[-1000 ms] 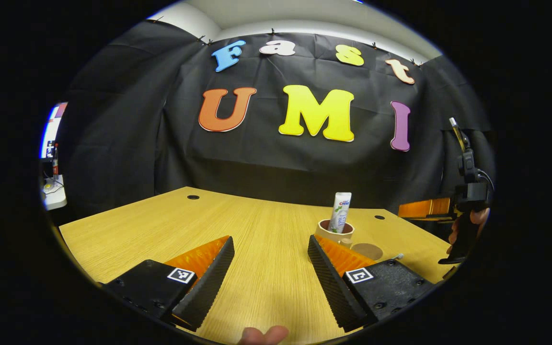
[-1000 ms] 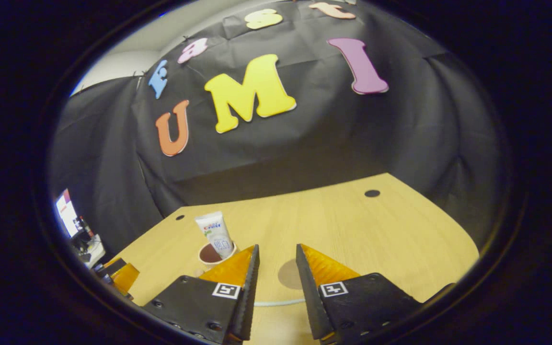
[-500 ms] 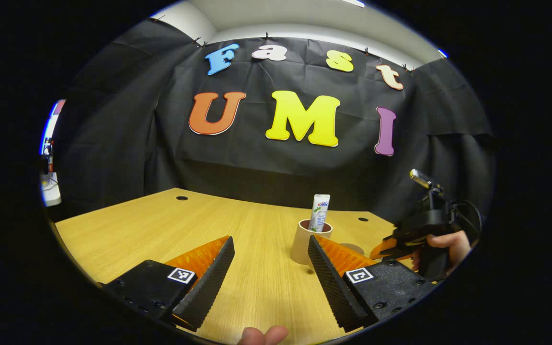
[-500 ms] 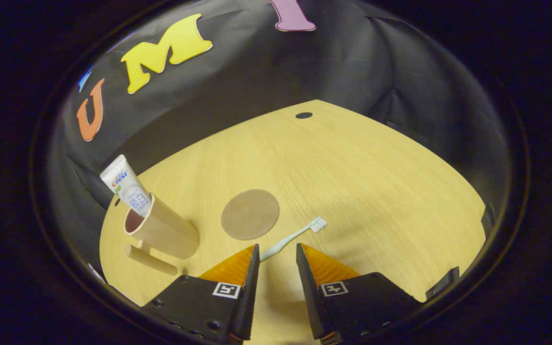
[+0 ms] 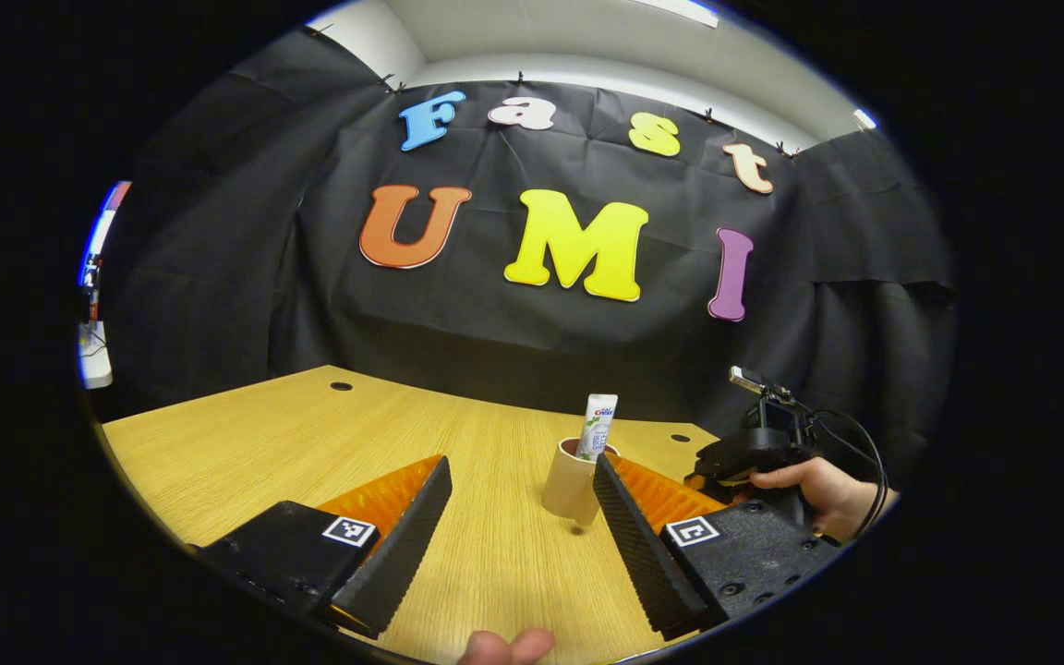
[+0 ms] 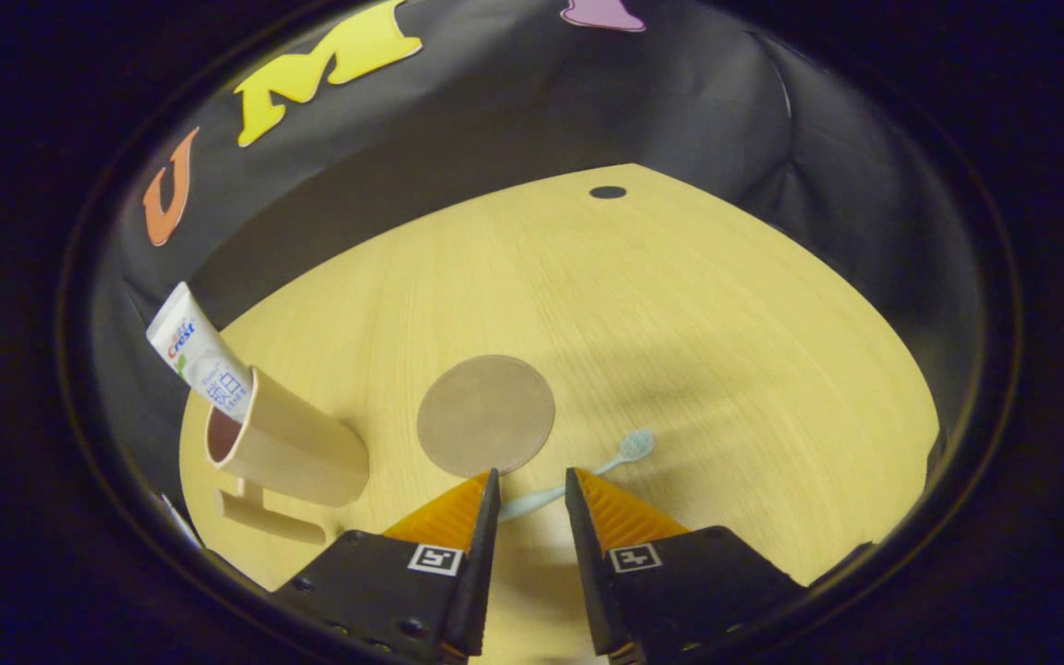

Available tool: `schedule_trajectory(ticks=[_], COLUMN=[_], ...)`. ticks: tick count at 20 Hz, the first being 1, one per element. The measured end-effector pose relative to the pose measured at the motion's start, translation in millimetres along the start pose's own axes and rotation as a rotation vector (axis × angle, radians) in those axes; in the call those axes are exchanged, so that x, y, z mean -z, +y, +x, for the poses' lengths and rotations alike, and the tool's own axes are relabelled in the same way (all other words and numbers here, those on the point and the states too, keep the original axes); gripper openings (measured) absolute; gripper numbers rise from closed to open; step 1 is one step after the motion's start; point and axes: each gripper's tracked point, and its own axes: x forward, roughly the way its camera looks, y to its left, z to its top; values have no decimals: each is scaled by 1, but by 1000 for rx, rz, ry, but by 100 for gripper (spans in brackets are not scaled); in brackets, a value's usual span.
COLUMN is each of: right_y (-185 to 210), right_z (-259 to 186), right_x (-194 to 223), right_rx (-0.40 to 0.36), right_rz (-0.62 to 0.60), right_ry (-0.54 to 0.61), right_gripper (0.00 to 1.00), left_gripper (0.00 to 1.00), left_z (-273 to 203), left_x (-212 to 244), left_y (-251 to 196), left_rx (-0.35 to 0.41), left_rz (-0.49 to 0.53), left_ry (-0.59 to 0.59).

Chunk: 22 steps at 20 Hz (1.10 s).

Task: Put the toothbrush and toothpaste on the desktop into the cup, then pick up the cup and place it on the coaster on the desktop.

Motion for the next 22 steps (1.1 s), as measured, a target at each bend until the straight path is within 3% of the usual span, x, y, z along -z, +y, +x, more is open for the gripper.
schedule_trajectory(ticks=[4, 7, 9, 12, 14, 17, 20, 22], right_y=[-6, -26, -12, 0, -2, 11, 31, 48], right_z=[-7, -10, -19, -35, -45, -59, -57, -55], right_x=[0, -7, -1, 8, 4, 20, 25, 33], right_rx=[-73, 4, -69, -157, -208, -401, -492, -560], right_rz=[-323, -451, -415, -440, -506, -616, -776, -873], right_ry=[66, 55, 54, 54, 50, 154, 134, 140], right_gripper=[50, 50, 51, 61, 67, 68, 65, 70], left_gripper=[98, 98, 98, 98, 98, 98, 98, 98], left_z=[6, 4, 5, 3, 0, -1, -5, -8], left_x=[4, 4, 1, 0, -4, -8, -15, -19], left_y=[-6, -10, -11, -18, -18, -16, -10, -4], left_rx=[8, 13, 4, 25, 26, 21, -2, -27], left_rz=[-21, -10, 23, 30, 37, 22, 24, 46], left_ry=[20, 16, 6, 4, -4, -12, -24, -32])
